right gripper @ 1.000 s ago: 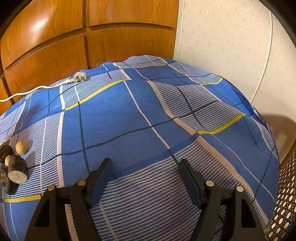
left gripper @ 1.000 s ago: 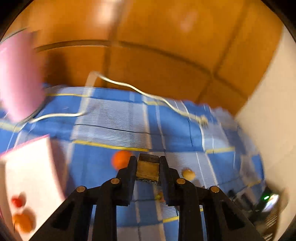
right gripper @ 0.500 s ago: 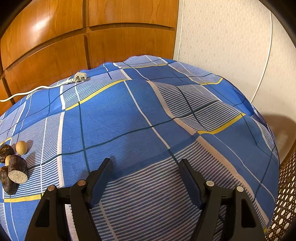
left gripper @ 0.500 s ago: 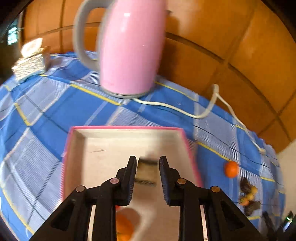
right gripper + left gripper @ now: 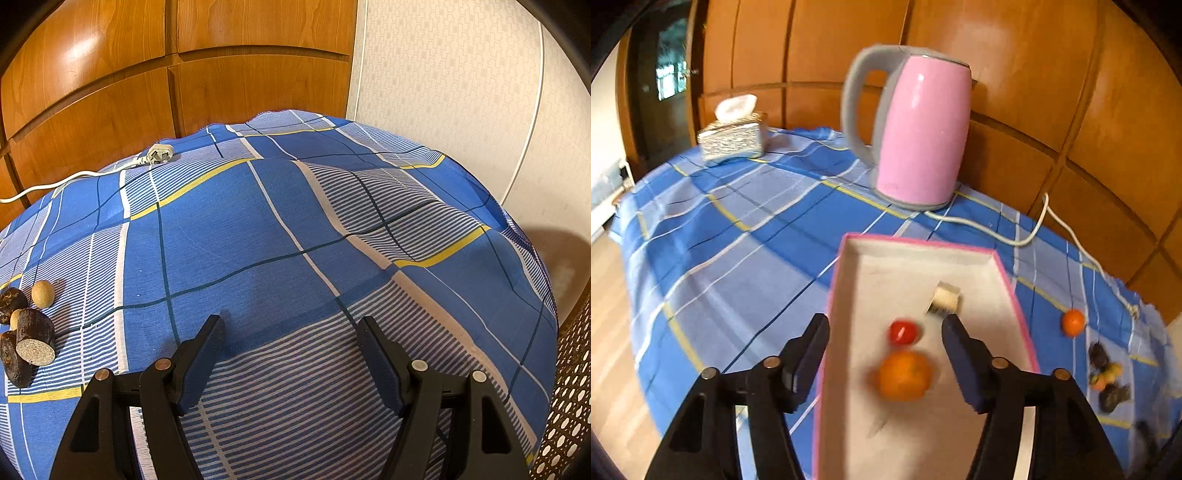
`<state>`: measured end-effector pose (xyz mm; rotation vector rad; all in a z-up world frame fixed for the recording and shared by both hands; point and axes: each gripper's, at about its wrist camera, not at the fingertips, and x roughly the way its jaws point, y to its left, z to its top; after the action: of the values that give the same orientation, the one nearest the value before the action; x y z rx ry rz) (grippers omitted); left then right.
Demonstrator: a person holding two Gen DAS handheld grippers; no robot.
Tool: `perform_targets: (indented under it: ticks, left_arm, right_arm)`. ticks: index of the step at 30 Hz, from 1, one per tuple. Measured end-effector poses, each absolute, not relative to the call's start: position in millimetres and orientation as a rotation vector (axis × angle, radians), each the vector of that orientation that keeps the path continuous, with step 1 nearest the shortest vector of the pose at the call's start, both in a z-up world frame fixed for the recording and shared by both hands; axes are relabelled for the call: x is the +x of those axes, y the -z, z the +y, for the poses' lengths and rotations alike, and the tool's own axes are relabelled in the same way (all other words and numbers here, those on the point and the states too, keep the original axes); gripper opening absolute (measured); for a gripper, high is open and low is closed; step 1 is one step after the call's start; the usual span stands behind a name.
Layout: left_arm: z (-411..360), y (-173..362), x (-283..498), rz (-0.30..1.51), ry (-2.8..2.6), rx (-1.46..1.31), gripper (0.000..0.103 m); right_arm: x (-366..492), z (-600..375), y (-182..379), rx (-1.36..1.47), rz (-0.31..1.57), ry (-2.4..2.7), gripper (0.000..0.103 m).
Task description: Organize fruits
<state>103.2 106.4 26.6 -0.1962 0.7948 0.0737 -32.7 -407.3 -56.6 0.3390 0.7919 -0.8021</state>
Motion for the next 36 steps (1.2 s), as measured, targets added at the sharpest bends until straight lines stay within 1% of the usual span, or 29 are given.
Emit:
perform_targets:
  ticks: [4,9,12,23,36]
  left_arm:
    - [112.6,-16.2,73.2,0.811,-0.119,-0.188,0.066]
    - [114.0,-9.1,50.4,0.813,-0.145,-0.192,0.073]
    - [112.3,-4.7,41.9,0.816,-0.148,-0.193,0.074]
    - [101.5,-3.5,29.1,0.805,-0.128,-0.170,0.080]
    - [98.7,-0.9,30.9,0.808,-0.101,-0.185,0.080]
  right_arm:
    - [-32.6,-407.2,56.6,0.339,0.792,0.803,0.075]
    - [-32.3,-406.7,56.5,0.340,0.791,0.803,0.075]
    - [-32.1,-406.6,56.5,0.341,0.791,0.802,0.075]
    - [-31.1,-405.8,56.1,0.344,0.790,0.802,0.075]
    - [-30.0,-405.2,56.2,0.344,0.794,0.801,0.075]
